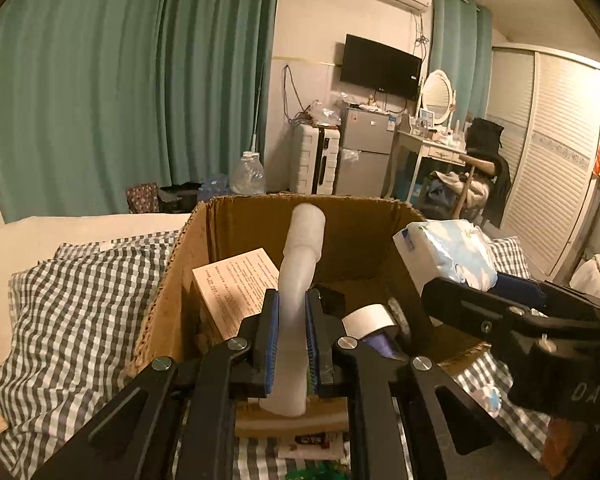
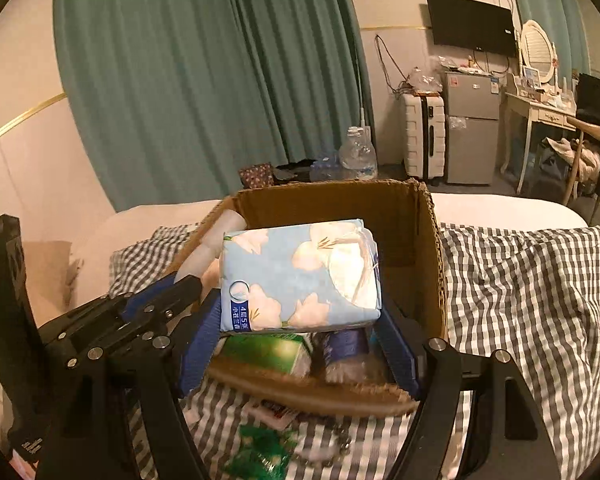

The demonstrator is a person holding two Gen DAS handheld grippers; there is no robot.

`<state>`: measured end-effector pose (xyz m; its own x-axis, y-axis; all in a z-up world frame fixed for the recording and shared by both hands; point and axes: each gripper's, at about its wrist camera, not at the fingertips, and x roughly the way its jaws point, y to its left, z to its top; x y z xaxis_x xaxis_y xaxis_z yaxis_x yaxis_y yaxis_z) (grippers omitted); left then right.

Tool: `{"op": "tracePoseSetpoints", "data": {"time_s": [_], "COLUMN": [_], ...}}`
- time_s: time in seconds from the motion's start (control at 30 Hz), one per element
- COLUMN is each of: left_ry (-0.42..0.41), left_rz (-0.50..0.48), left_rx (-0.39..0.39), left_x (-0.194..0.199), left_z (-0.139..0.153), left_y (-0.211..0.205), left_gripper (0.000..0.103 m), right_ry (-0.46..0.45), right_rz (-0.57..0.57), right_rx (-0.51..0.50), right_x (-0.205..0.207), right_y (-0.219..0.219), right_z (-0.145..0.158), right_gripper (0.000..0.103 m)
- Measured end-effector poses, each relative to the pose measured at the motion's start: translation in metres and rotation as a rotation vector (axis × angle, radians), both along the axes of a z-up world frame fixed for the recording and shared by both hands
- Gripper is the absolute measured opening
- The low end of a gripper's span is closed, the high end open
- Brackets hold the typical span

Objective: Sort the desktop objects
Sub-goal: 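Carry the tissue pack and white tube into the cardboard box and release both, then grasp the toothpaste tube with the left tool while the right tool grasps the bead bracelet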

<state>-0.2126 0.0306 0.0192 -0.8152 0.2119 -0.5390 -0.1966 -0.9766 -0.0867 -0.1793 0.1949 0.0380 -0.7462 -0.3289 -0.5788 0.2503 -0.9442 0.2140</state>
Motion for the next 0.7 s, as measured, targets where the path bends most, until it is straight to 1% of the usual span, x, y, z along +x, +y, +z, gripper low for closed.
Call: {"op": "tracePoseSetpoints", "data": {"time_s": [0.03, 0.07, 0.1, 0.13, 0.17, 0.2, 0.23, 0.27, 0.37, 0.5, 0.53, 0.57, 0.63, 0.7], "left_ry": [-0.002, -0.006, -0.006, -0.003, 0.012, 0.030, 0.043, 0.033, 0.018, 0.043, 0.046, 0.045, 0.041, 0.019], "left_rz": [0.003, 0.014, 0.022, 0.041, 0.087, 0.111, 0.122, 0.123, 0.141, 0.141, 0.139, 0.136, 0.132, 0.128], "left_rx": [-0.003, -0.010, -0.013, -0.018, -0.021, -0.010, 0.013, 0.044, 0.060, 0.006, -0.009, -0.030, -0.049, -0.063], "left_x": [-0.001, -0.005, -0.006, -0.008, -0.007, -0.008, -0.007, -0.006, -0.001, 0.020, 0.026, 0.036, 0.051, 0.070], "left_z": [-0.002, -0.004, -0.006, -0.006, -0.006, -0.006, -0.004, -0.003, 0.001, 0.014, 0.016, 0.018, 0.019, 0.013], "left_y": [0.000, 0.000, 0.000, -0.002, -0.005, -0.007, -0.011, -0.015, -0.022, -0.029, -0.031, -0.034, -0.039, -0.044], "left_gripper": [0.020, 0.030, 0.053, 0.068, 0.090, 0.093, 0.093, 0.093, 0.093, 0.095, 0.096, 0.100, 0.101, 0.102], "right_ry": [-0.002, -0.002, 0.001, 0.004, 0.006, 0.005, 0.005, 0.008, 0.010, 0.026, 0.029, 0.028, 0.023, 0.015], "right_rz": [-0.007, -0.014, -0.027, -0.035, -0.037, -0.037, -0.041, -0.048, -0.059, -0.056, -0.052, -0.048, -0.041, -0.034], "right_rx": [-0.005, -0.010, -0.015, -0.017, -0.020, -0.019, -0.015, -0.012, -0.026, -0.026, -0.019, -0.014, -0.006, 0.001], "right_x": [-0.003, -0.005, -0.006, -0.006, -0.006, -0.005, -0.004, -0.001, 0.007, 0.027, 0.035, 0.042, 0.058, 0.073], "right_y": [0.003, 0.006, 0.009, 0.010, 0.012, 0.013, 0.014, 0.015, 0.020, 0.024, 0.024, 0.024, 0.024, 0.024], "right_z": [-0.002, -0.004, -0.006, -0.007, -0.008, -0.008, -0.008, -0.008, -0.002, 0.012, 0.016, 0.018, 0.019, 0.016], "right_gripper": [0.075, 0.080, 0.086, 0.088, 0.088, 0.088, 0.088, 0.088, 0.088, 0.088, 0.088, 0.088, 0.088, 0.088]}}
